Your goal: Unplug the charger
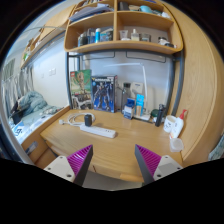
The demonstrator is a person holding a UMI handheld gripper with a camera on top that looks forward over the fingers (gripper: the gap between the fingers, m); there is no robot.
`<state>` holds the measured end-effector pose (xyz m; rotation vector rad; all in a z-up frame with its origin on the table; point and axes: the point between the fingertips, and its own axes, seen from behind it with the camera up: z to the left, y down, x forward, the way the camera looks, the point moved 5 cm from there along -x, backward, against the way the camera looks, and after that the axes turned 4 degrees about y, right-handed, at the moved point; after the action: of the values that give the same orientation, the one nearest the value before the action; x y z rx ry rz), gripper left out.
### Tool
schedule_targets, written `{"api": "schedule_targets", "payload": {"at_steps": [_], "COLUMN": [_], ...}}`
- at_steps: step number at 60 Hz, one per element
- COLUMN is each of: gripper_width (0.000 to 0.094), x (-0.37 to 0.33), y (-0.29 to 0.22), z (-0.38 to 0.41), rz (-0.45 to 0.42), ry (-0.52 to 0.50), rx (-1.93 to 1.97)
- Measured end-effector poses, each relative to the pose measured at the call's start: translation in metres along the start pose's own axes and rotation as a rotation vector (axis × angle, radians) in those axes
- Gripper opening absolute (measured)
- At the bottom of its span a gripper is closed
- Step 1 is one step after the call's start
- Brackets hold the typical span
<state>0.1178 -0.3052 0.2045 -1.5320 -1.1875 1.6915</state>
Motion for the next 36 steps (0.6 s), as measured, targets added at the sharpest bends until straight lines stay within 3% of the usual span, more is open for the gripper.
{"api": "schedule_targets", "payload": {"at_steps": [21, 27, 36], "gripper_width": [0.0854, 0.0845, 0.0844], "x": [0.102, 0.145, 0.217], "y": [0.045, 0.042, 0.029], "z": [0.101, 0.14, 0.174], "rz": [0.157, 0.162, 0.16], "ry": [-0.044, -0.05, 0.021], "rx": [-0.002, 0.02, 0.043]}}
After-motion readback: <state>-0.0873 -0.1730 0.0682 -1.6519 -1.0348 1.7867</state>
